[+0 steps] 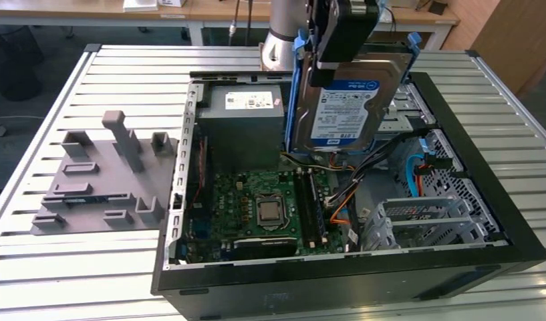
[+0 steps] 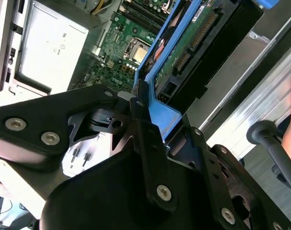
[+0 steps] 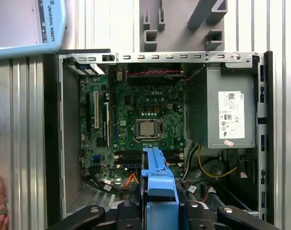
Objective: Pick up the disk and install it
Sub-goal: 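Insert the disk into the insertion slot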
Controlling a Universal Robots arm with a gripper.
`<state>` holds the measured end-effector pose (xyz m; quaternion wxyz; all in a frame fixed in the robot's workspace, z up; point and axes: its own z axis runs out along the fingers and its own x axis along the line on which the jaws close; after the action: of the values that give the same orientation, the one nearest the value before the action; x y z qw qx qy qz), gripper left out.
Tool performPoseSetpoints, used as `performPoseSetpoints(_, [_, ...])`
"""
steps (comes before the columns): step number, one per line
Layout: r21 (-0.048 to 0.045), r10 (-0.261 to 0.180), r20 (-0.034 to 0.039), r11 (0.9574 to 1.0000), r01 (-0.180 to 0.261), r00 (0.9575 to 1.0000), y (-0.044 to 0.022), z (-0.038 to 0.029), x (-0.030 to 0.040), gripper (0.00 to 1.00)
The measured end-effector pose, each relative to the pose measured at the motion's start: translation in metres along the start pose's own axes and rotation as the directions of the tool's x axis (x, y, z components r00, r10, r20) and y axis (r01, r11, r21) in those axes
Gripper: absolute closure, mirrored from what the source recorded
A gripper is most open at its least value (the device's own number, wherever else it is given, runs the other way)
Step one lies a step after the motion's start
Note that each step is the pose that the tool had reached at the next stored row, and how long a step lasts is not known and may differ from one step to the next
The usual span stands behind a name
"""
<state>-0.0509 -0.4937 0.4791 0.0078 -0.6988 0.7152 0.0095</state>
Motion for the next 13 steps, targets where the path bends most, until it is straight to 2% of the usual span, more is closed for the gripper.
performPoseSetpoints(3, [0.0000,0.000,-0.0001,1.0000,0.000,1.0000,-0.0004,0.0001,0.0038,0.64])
performPoseSetpoints(8, [-0.0002,0.000,-0.0001,1.0000,0.000,1.0000,-0.0065,0.0005,0.0045,0.64])
performPoseSetpoints(13, [-0.0002,0.000,-0.0018,1.0000,0.000,1.0000,-0.0076,0.0014,0.0067,0.64])
